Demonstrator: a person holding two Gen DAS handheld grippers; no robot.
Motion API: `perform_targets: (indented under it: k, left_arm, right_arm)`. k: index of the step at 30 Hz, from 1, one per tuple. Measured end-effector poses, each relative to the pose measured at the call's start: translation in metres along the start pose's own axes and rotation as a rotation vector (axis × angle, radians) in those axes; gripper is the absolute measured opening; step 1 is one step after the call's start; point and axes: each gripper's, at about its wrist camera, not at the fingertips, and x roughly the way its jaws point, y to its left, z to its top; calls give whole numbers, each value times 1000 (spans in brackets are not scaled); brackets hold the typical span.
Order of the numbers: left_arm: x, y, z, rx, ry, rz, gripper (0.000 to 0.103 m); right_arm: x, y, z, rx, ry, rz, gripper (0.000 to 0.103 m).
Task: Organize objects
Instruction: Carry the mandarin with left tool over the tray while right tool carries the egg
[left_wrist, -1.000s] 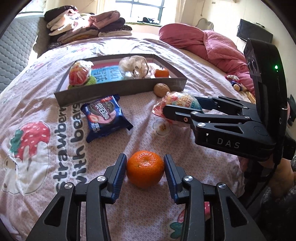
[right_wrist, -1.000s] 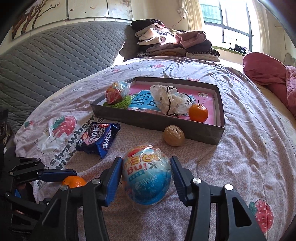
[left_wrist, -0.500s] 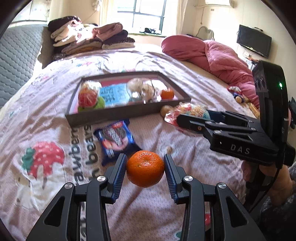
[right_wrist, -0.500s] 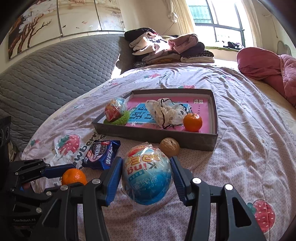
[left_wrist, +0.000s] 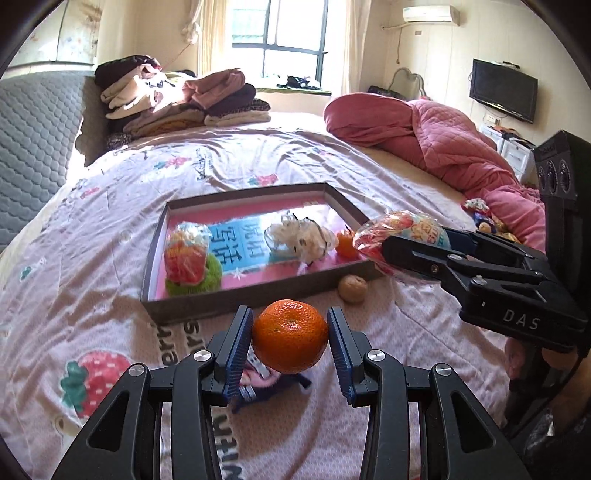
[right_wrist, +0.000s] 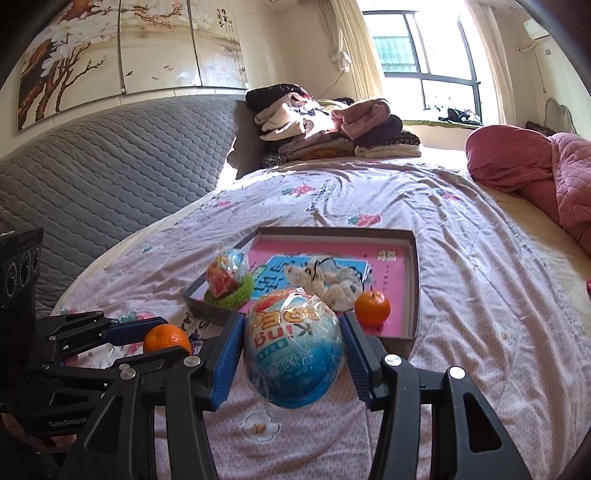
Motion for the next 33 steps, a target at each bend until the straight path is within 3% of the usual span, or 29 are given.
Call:
perform_targets:
  k: [27, 33]
  left_arm:
    - [25, 24, 71, 42, -118, 28, 42]
    - [39, 32, 75, 33, -110, 34, 42]
  right_arm:
    - [10, -18, 52, -25, -110, -60, 52]
    - [18, -24, 60, -30, -125, -72, 52]
